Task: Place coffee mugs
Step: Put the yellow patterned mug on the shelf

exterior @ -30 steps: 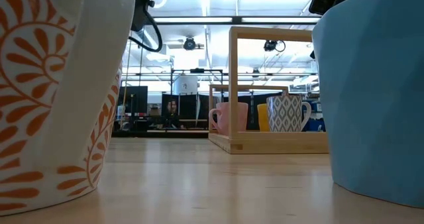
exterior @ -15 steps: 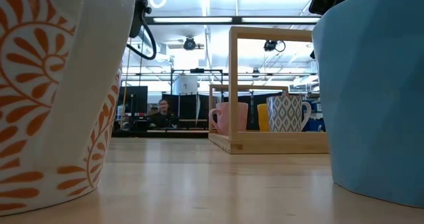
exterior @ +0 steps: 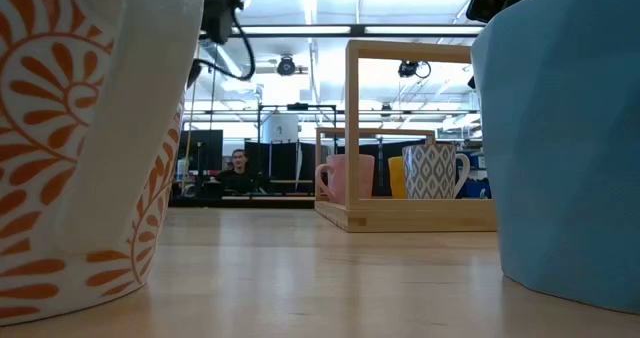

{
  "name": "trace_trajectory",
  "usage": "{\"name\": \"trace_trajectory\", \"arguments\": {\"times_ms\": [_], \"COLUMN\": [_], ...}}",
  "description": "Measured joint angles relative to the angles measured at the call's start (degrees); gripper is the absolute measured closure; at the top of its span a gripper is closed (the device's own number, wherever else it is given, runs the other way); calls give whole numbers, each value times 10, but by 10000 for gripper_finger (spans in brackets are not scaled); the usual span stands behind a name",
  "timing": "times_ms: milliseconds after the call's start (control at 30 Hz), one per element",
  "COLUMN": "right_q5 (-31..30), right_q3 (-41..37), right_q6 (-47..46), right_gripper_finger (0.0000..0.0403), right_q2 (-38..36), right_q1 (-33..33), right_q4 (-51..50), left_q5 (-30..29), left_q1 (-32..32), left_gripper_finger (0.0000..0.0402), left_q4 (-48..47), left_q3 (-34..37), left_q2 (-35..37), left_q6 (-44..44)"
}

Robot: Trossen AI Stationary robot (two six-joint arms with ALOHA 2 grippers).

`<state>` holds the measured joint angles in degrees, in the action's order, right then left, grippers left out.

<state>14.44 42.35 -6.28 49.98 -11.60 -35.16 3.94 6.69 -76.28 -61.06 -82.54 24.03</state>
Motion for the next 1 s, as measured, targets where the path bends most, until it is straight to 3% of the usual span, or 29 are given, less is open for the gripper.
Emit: {"name": "trace_trajectory", "arguments": {"times_ms": [333, 600, 1000], "right_q5": [0, 0, 0], "right_q3": [0, 0, 0], "right_q6": [29, 111, 175], "right_gripper_finger": [183, 183, 183], "right_q2": [0, 0, 15], "right_q1": [0, 0, 0], "right_q4": [47, 118, 229], "left_q5": [3, 43, 45], "left_q1": [75, 115, 126], "left_gripper_finger": [372, 371, 371], "left_q4": [90, 239, 413], "left_q3": [-80, -81, -81], "left_q2": [0, -8, -48], "left_q6": [207, 323, 458]}}
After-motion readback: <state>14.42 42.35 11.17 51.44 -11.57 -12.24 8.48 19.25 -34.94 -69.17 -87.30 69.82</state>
